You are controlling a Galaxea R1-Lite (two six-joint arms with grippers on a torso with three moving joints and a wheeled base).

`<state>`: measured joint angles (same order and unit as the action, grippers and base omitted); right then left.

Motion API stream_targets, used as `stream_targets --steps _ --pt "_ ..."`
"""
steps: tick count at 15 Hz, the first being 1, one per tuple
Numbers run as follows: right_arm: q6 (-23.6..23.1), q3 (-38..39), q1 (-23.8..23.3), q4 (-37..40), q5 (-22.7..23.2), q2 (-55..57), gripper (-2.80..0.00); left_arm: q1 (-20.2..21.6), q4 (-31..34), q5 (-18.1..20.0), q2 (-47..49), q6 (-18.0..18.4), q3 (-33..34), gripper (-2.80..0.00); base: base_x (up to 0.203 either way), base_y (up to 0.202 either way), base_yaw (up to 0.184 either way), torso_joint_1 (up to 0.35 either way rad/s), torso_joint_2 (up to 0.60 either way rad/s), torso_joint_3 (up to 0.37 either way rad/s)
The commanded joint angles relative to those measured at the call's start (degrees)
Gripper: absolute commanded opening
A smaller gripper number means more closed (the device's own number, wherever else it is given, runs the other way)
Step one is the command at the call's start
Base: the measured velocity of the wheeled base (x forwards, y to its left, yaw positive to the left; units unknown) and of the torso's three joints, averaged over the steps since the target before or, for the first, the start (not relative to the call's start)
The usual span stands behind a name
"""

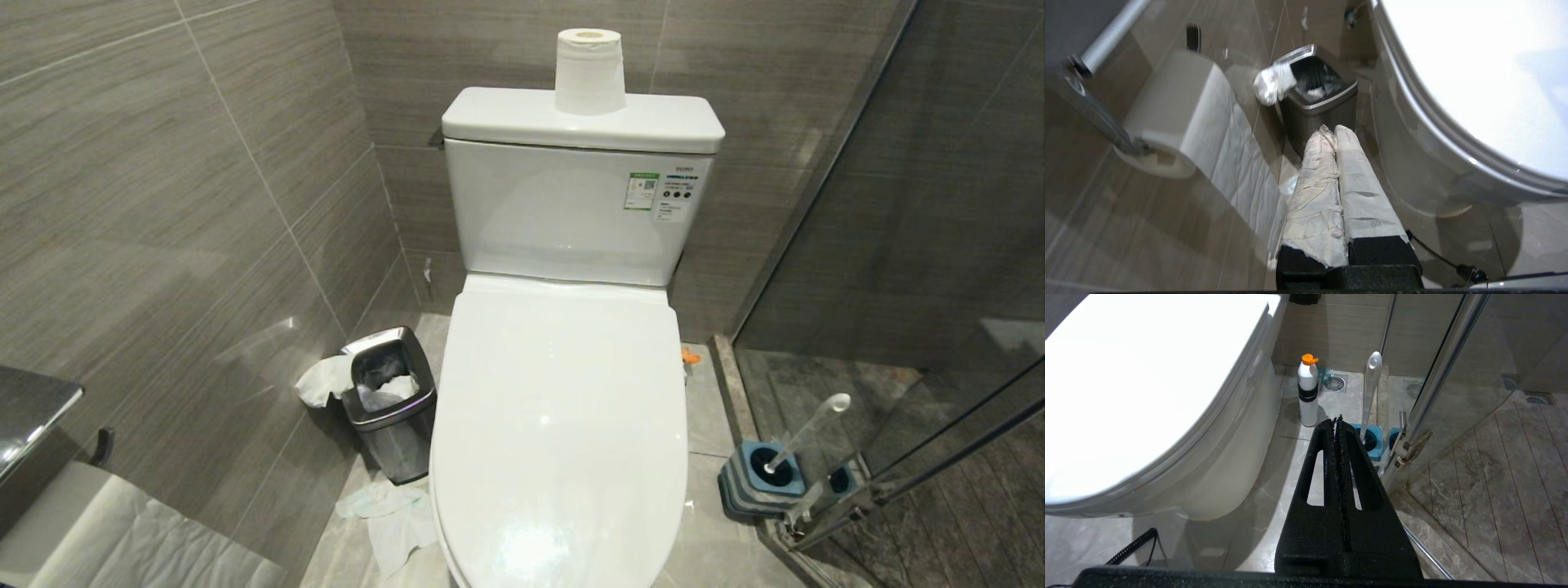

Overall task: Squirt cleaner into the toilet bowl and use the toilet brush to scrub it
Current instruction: Use the left hand to lift the toilet lid slightly

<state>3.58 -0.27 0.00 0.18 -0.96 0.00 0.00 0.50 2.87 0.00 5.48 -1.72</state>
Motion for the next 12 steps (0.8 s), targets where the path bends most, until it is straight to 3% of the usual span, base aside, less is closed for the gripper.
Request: stream_targets --steps 1,7,12 --pt "0.02 0.00 0.00 -0.01 0.00 -0.09 -2.80 0.00 0.56 0.32 0.00 0.26 -1.91 -2.80 0.000 0.000 0.000 0.000 0.00 0.000" --pt "0.02 0.00 0.00 -0.01 0.00 -0.09 -2.80 0.00 6.91 2.25 1.08 3.01 -10.92 -2.80 0.000 0.000 0.000 0.000 0.00 0.000" --pt "-0.24 -0.79 0.00 2.54 0.17 0.00 -2.80 0.00 6.66 3.93 10.50 4.53 -18.92 -2.80 0.000 0.000 0.000 0.000 0.00 0.000"
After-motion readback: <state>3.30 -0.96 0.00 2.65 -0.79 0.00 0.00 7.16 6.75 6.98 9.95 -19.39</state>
